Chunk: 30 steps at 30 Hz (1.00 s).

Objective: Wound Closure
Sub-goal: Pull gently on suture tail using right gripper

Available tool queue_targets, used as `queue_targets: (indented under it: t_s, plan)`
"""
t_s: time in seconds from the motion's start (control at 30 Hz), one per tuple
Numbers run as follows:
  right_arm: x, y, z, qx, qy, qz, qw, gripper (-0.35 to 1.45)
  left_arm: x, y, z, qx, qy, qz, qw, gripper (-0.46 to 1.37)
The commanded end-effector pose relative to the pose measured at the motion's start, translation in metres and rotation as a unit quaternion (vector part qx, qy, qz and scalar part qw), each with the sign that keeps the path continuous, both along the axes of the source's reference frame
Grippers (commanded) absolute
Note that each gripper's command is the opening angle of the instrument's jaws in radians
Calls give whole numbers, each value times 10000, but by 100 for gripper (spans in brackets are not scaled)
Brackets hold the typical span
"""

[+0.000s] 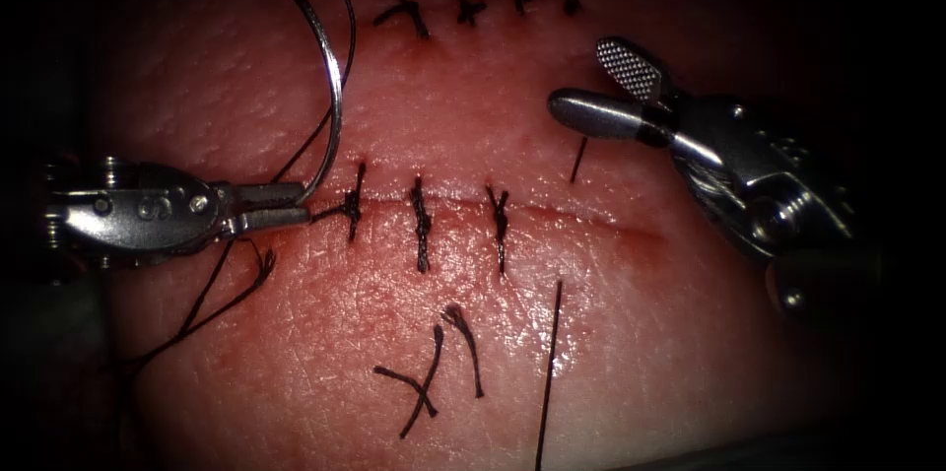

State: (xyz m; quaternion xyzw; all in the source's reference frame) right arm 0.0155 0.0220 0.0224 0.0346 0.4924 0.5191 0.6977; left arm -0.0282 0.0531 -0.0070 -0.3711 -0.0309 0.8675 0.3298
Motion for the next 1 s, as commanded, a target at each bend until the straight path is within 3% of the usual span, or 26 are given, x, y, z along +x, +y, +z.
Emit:
queue_targets:
  t_s: [0.03, 0.33, 0.7, 1.0]
  plan:
    - [-2, 0, 2, 15, -32, -38, 10000, 95, 0, 0, 0, 24, -20, 18, 10000, -35]
    - [-20, -8, 40, 156, -375, -309, 9987, 93, 0, 1, -1, 12, -35, -4, 10000, -35]
    - [-22, -10, 89, 511, -650, -287, 9962, 93, -1, 1, -1, 10, -33, -8, 10000, -35]
    - [-21, -7, 107, 696, -692, -166, 9950, 91, -1, 1, -1, 10, -33, -8, 10000, -35]
